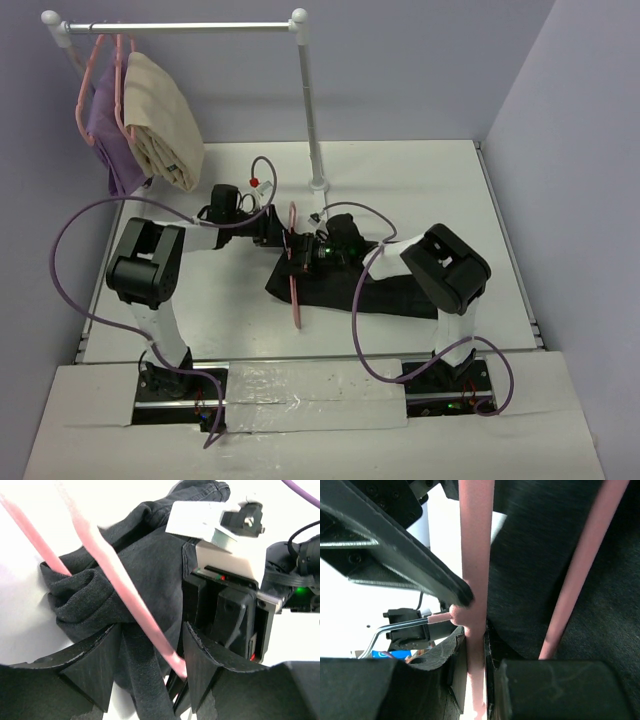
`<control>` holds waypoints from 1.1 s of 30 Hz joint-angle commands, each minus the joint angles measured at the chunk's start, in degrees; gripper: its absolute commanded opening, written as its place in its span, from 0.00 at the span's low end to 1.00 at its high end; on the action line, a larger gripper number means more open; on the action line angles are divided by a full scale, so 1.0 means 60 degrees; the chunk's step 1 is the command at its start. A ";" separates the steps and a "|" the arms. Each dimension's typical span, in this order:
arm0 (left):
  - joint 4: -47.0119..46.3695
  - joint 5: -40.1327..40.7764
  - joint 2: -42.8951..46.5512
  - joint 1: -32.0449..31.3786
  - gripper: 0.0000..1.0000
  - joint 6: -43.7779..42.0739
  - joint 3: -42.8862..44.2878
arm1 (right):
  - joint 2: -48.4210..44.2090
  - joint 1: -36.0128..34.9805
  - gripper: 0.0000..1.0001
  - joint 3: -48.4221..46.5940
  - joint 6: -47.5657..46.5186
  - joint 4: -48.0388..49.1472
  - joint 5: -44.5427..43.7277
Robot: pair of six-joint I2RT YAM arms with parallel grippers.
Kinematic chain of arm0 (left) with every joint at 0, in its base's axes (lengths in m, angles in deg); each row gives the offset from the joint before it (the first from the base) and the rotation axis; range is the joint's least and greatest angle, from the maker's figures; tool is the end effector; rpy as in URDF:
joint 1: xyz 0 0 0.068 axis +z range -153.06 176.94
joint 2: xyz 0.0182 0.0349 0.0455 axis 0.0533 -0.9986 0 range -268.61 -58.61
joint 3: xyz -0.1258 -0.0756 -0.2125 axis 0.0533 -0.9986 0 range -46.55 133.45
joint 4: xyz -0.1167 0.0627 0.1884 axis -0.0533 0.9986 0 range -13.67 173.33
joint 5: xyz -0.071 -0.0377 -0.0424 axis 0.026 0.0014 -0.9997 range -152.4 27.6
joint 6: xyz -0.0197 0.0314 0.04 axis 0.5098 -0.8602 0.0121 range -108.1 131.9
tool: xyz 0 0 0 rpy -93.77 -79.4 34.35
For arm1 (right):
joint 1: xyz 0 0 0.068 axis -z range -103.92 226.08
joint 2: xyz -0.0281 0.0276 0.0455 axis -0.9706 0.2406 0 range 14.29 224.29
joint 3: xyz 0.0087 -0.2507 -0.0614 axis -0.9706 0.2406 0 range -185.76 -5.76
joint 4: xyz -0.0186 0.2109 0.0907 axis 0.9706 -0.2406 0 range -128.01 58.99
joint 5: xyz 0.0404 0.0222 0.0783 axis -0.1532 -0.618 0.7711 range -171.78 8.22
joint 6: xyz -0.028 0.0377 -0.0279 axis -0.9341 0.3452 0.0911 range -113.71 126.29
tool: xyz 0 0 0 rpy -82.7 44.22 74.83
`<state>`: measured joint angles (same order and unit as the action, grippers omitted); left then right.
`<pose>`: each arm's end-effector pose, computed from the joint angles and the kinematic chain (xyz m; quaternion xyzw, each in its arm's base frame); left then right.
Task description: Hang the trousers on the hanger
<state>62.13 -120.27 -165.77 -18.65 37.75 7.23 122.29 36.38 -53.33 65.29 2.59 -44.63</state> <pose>0.3194 -0.1212 0.1584 0.1361 0.8059 -0.5416 0.1966 0.2517 0.2378 0.1493 -0.0291 0.8240 0.5535 0.1177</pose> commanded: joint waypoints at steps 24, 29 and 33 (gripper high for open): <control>0.1223 0.2655 -0.0438 -0.0374 0.00 -0.0352 0.1320 | -0.0992 -0.0473 0.23 -0.1183 -0.2478 -0.3739 -0.1661; 0.1662 0.2789 -0.0422 -0.0374 0.00 -0.0411 0.1364 | -0.2440 -0.0327 0.39 -0.1270 -0.3212 -0.5130 -0.2586; 0.1590 0.2818 -0.0539 -0.0374 0.00 -0.0368 0.1291 | -0.3512 0.0038 0.45 -0.0891 -0.3243 -0.5323 -0.3084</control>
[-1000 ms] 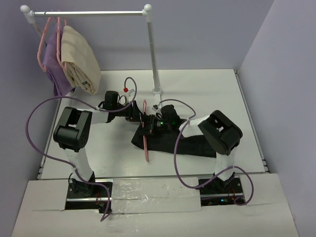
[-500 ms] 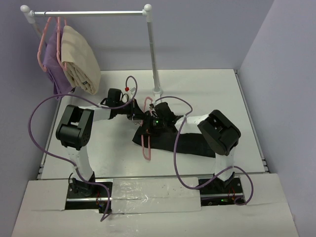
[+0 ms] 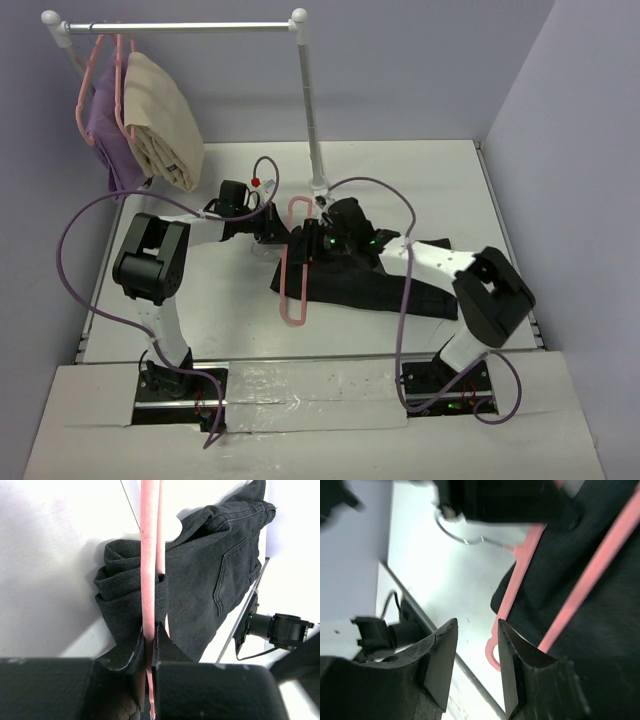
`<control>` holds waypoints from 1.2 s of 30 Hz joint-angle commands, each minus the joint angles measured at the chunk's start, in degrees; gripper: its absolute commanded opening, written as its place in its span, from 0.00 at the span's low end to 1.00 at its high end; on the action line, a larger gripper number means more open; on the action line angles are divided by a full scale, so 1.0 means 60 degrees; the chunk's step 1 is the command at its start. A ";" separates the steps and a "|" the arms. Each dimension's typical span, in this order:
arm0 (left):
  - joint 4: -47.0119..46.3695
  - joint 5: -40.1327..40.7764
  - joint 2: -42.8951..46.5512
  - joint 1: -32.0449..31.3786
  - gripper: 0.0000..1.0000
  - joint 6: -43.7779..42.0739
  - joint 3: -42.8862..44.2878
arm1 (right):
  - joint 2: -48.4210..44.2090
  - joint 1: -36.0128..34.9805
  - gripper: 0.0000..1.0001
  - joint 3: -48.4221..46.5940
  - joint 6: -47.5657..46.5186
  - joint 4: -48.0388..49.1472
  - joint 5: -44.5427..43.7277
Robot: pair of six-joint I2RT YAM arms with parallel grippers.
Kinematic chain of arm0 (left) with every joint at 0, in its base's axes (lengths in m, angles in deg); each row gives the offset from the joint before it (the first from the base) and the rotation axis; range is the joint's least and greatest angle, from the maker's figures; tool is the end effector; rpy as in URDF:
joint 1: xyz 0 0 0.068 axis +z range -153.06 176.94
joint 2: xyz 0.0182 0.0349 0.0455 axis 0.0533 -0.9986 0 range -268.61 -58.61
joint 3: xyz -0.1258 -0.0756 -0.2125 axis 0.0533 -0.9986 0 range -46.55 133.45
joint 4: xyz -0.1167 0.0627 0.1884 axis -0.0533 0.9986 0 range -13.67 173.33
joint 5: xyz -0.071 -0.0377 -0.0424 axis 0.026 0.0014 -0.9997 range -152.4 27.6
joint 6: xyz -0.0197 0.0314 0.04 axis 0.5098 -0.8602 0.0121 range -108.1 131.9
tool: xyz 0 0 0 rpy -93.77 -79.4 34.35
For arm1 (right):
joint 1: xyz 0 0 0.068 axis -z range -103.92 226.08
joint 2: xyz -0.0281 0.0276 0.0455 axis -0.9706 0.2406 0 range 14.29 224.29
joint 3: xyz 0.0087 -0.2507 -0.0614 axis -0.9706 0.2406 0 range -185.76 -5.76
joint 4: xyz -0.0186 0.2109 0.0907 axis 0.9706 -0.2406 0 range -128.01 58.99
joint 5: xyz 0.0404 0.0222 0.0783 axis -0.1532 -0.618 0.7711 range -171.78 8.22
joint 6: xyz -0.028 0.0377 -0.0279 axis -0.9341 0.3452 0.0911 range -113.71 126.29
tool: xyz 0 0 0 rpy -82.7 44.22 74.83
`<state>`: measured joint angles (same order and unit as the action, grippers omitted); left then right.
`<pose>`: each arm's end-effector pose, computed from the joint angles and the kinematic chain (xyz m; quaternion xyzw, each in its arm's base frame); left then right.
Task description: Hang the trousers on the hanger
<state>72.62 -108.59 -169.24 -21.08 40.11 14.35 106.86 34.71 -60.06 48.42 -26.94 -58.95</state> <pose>0.3334 -0.1362 0.1525 0.0706 0.8626 -0.4697 0.1740 0.2334 0.2245 0.2177 -0.0868 0.8668 0.4360 0.2258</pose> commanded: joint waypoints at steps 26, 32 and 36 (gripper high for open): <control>-0.0232 0.0712 0.0450 0.0015 0.00 -0.0761 -0.0087 | 0.2675 0.0844 0.47 -0.2609 0.3217 -0.0958 -0.3278; -0.0232 0.0668 0.0421 0.0001 0.00 -0.0746 -0.0087 | 0.2969 0.0815 0.47 -0.2741 0.3554 -0.0767 -0.2955; -0.0203 0.0712 0.0333 -0.0014 0.00 -0.0746 -0.0058 | 0.2970 0.0800 0.46 -0.2829 0.3599 -0.0811 -0.2722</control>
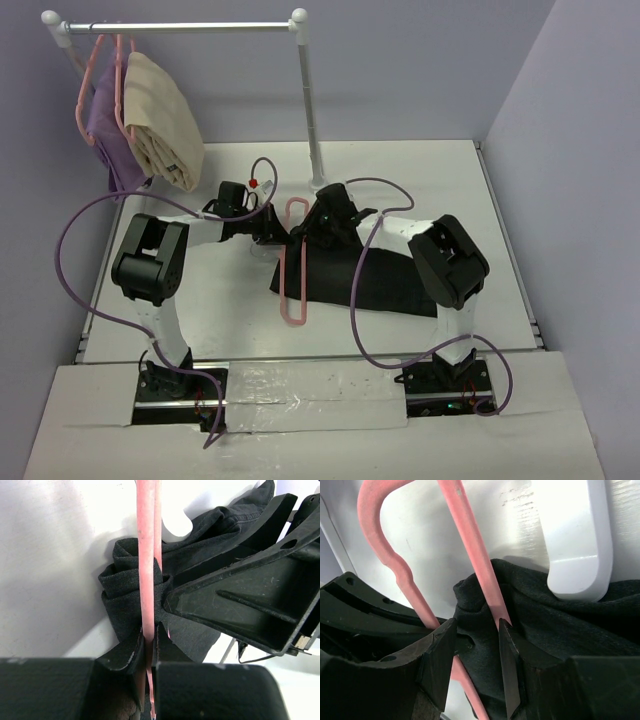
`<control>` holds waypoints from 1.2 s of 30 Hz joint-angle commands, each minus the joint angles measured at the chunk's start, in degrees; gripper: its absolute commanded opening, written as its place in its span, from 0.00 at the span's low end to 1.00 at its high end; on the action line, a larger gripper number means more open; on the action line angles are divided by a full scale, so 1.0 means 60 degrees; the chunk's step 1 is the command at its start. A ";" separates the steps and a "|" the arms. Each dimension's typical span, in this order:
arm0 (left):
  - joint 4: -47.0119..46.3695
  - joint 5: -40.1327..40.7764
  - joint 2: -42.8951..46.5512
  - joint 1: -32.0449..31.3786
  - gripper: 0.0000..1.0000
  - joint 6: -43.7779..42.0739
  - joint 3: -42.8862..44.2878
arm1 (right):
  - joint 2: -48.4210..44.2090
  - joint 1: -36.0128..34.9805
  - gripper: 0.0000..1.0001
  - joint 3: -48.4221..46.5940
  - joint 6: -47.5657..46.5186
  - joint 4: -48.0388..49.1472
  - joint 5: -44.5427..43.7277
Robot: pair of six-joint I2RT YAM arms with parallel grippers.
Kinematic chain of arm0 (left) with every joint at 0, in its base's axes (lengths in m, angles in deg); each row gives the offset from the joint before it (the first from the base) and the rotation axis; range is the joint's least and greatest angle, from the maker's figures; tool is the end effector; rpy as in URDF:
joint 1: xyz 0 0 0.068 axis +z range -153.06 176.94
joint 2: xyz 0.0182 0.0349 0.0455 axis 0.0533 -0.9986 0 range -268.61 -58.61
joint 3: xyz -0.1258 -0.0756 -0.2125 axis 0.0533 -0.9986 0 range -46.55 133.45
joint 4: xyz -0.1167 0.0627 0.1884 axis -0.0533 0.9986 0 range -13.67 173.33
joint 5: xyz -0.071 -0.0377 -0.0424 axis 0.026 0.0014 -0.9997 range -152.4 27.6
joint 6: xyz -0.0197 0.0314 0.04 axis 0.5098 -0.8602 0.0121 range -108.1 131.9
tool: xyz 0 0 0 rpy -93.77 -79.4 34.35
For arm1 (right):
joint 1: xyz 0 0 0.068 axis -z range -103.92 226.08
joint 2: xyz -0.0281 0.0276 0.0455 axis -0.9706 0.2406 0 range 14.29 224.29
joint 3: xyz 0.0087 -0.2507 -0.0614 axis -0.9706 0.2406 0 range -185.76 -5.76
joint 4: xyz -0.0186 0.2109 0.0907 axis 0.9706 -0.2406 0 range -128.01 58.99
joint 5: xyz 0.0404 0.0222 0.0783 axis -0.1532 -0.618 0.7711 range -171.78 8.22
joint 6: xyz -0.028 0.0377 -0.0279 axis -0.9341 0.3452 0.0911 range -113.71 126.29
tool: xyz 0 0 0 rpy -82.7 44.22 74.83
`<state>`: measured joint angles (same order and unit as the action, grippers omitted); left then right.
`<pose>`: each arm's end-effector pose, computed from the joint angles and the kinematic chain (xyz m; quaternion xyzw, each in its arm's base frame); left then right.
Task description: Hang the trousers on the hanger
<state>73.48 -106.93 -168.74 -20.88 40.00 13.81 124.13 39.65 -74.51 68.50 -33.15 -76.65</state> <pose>0.3315 -0.1335 0.1515 0.0615 0.8698 -0.4570 0.1754 0.3068 0.2306 0.1782 0.1873 0.8977 0.3275 0.2274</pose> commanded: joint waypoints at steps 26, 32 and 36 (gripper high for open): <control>0.0341 0.0843 0.0674 -0.0076 0.00 -0.1444 0.0047 | 0.0459 0.0021 0.00 -0.0027 -0.0025 0.1042 0.0757; 0.1368 0.1576 0.1127 -0.0062 0.00 -0.2119 0.0092 | -0.0332 0.0429 0.00 -0.0247 -0.2632 0.0678 0.1752; 0.1691 0.1899 0.1274 -0.0062 0.00 -0.2353 0.0048 | -0.1065 0.1031 0.00 0.0398 -0.3249 0.1234 0.2763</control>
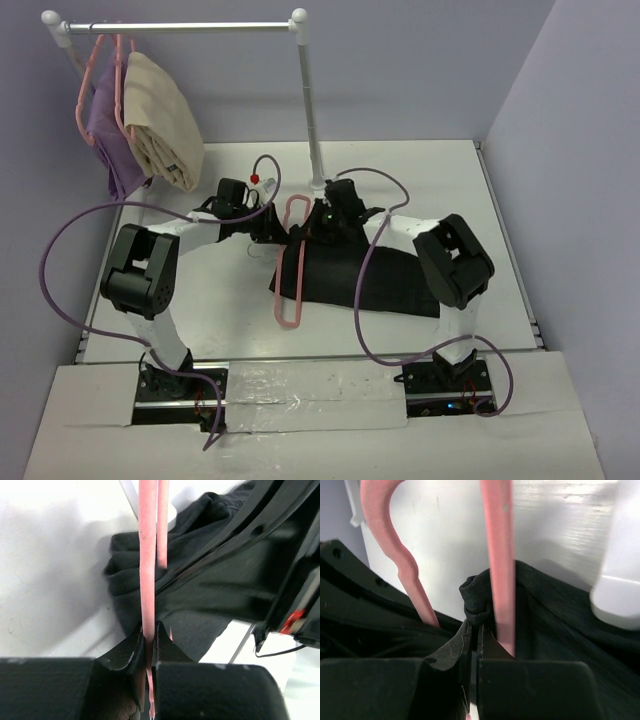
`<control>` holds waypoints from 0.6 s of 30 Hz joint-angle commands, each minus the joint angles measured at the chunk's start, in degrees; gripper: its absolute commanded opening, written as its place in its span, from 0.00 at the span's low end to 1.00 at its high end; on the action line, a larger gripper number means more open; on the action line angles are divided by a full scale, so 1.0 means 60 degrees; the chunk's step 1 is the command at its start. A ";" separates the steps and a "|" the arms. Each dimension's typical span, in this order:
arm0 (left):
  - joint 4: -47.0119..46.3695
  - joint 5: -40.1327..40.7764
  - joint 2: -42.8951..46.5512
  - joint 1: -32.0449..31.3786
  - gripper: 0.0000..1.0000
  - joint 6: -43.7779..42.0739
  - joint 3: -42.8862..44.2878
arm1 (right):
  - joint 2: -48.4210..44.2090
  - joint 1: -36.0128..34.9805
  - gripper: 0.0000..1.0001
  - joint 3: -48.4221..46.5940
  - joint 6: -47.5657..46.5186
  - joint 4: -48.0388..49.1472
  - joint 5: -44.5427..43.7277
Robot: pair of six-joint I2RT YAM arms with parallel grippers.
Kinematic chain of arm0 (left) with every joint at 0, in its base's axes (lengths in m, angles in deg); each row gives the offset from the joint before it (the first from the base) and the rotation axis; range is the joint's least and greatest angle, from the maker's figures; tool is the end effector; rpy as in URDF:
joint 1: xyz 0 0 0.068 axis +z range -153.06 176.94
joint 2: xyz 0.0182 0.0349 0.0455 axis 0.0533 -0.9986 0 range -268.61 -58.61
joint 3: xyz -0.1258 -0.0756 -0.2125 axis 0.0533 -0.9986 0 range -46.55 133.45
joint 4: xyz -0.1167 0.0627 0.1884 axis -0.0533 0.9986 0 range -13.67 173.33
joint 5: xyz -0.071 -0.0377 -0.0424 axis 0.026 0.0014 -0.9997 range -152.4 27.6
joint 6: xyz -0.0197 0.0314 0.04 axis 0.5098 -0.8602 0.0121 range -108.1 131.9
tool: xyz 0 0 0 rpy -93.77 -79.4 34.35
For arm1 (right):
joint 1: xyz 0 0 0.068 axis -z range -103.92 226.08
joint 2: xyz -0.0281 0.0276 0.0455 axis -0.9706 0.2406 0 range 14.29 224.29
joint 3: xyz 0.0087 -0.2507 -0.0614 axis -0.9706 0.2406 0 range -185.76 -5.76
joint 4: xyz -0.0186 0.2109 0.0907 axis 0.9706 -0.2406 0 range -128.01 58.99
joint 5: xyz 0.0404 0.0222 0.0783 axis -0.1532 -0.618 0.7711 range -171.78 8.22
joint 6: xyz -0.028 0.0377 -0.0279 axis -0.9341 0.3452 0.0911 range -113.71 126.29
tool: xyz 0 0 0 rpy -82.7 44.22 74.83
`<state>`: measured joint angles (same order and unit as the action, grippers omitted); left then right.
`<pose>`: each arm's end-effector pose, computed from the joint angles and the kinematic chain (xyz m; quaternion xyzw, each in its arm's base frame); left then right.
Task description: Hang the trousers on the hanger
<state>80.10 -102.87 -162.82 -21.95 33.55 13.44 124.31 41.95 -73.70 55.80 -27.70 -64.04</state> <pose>0.3165 -0.1334 0.1747 0.1029 0.8787 -0.4194 0.2036 0.3143 0.2266 0.1820 0.0532 0.8918 0.3885 0.2257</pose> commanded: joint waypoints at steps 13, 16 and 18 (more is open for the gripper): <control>0.0792 0.2246 0.0156 0.0102 0.00 -0.1454 0.0505 | -0.1431 0.0737 0.00 0.0191 -0.2027 0.0473 0.1701; 0.1099 0.2701 -0.0151 0.0102 0.00 -0.1645 0.0871 | -0.1943 0.0519 0.00 -0.0101 -0.2159 0.0371 0.2067; 0.1202 0.2906 -0.0356 0.0073 0.00 -0.1748 0.1091 | -0.2295 0.0357 0.00 -0.0598 -0.2159 0.0108 0.2257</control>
<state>86.50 -97.03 -162.58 -22.41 29.24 16.91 118.45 45.21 -72.28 44.26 -28.91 -55.36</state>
